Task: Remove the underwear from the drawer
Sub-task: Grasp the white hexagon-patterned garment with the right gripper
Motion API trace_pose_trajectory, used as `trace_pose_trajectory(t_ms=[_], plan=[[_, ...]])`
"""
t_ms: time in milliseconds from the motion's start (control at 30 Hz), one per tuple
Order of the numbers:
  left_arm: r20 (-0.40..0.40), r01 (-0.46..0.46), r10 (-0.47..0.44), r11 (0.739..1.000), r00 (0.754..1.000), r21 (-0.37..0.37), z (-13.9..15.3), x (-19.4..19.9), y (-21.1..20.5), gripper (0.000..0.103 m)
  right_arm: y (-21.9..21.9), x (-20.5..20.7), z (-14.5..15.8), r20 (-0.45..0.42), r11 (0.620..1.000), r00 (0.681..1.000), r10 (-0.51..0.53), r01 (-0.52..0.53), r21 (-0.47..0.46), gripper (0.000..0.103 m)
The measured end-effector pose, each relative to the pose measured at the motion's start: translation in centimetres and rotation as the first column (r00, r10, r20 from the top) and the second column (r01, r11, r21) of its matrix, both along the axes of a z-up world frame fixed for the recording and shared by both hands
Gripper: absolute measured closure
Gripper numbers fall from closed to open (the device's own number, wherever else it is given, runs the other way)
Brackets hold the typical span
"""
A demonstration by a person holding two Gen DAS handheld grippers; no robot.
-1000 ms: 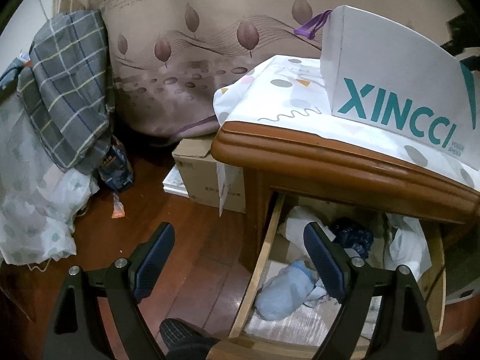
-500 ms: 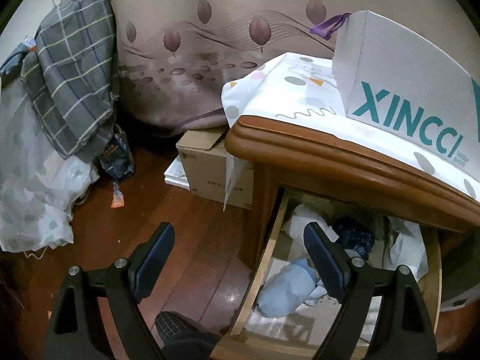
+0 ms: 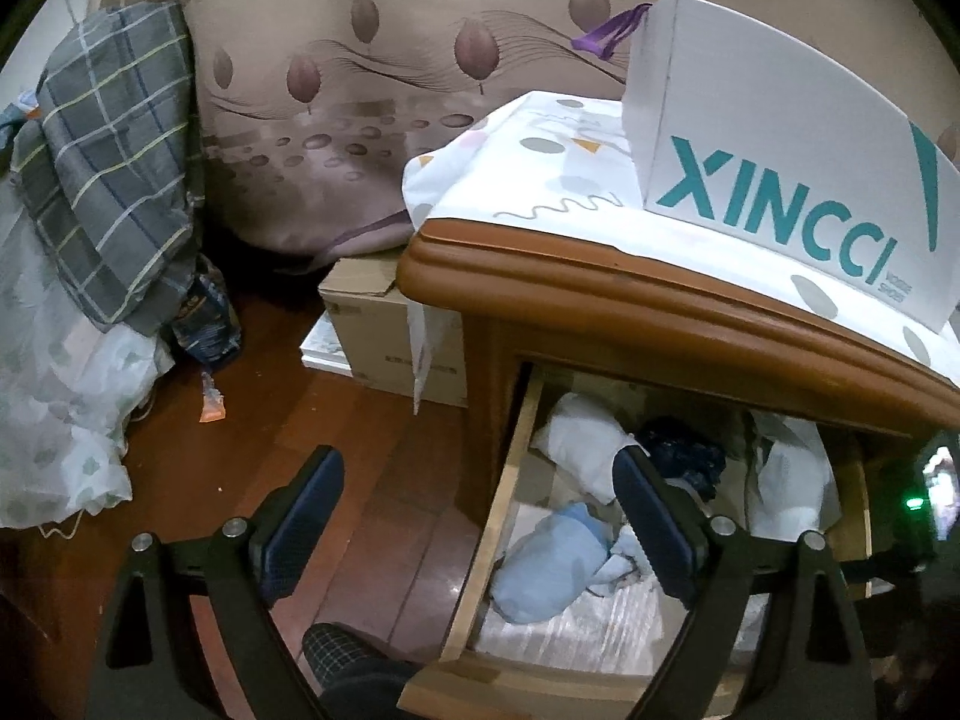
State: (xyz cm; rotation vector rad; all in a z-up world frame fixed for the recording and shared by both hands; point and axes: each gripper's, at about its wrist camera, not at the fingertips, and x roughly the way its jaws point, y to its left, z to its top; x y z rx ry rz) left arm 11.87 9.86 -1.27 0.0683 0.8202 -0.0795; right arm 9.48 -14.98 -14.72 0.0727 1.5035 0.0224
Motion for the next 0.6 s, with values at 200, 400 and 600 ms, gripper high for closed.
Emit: trace_pose_trajectory(t_ms=[200,400,600], plan=[[-0.023,0.021,-0.021,1.000,1.000,-0.009,-0.1,-0.1,-0.4,0.013,0.4,1.0,-3.3,-0.088,0.997,0.994,0.071,-0.071,-0.001,0.026],[-0.031,0.027,-0.027,1.000,0.999,-0.002,-0.3,0.0,-0.7,0.013,2.6,1.9,-4.9,-0.165,0.974,0.961,0.221,-0.224,-0.002,0.024],[-0.044,0.035,-0.034,0.999,0.998,0.016,-0.8,0.1,-1.0,0.012,5.3,3.2,-6.1,-0.211,0.941,0.922,0.325,-0.337,-0.019,0.024]])
